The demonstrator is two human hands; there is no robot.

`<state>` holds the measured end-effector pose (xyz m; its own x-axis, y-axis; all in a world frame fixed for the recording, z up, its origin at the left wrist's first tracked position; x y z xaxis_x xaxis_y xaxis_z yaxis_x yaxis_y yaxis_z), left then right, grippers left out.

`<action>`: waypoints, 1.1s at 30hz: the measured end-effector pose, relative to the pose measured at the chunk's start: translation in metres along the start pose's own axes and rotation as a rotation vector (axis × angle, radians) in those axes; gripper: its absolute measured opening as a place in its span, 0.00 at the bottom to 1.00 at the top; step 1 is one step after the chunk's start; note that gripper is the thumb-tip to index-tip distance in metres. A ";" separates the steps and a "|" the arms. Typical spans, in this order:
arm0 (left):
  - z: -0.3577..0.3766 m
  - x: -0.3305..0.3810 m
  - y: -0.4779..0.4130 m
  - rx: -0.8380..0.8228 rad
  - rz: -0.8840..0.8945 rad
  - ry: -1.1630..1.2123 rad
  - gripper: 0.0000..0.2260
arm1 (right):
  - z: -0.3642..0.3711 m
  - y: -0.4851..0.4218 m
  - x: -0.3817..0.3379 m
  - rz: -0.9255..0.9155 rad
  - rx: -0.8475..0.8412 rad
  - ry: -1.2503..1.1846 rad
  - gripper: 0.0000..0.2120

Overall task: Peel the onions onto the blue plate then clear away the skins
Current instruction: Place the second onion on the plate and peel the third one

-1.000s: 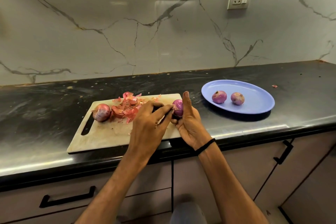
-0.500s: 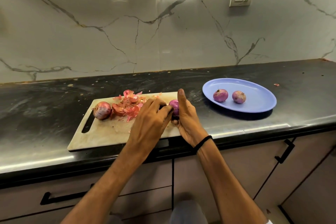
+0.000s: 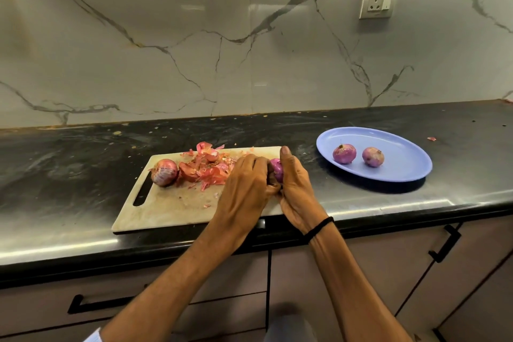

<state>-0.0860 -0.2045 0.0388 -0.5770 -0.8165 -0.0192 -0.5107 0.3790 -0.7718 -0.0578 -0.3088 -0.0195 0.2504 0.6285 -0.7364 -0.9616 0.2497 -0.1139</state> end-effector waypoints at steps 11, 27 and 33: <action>0.005 -0.006 0.002 -0.076 -0.251 0.278 0.10 | -0.008 0.000 -0.001 -0.002 0.036 -0.080 0.16; 0.014 -0.047 0.027 -0.197 -0.680 0.541 0.05 | -0.013 0.006 -0.004 0.041 0.148 -0.240 0.23; -0.004 -0.072 0.035 -0.162 -0.686 0.324 0.06 | -0.015 0.008 -0.005 0.094 0.199 -0.497 0.17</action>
<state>-0.0648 -0.1305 0.0159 -0.2424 -0.7329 0.6356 -0.8937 -0.0863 -0.4403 -0.0683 -0.3208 -0.0265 0.2332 0.9155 -0.3278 -0.9548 0.2794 0.1011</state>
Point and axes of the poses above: each hand's wrist, its own y-axis away from the middle knuckle, its own z-axis out of the palm, x = y × z, the point moved 8 cm from there along -y, towards the middle knuckle, and after that the axes turned 14 degrees about -y, right-handed, at the moved point
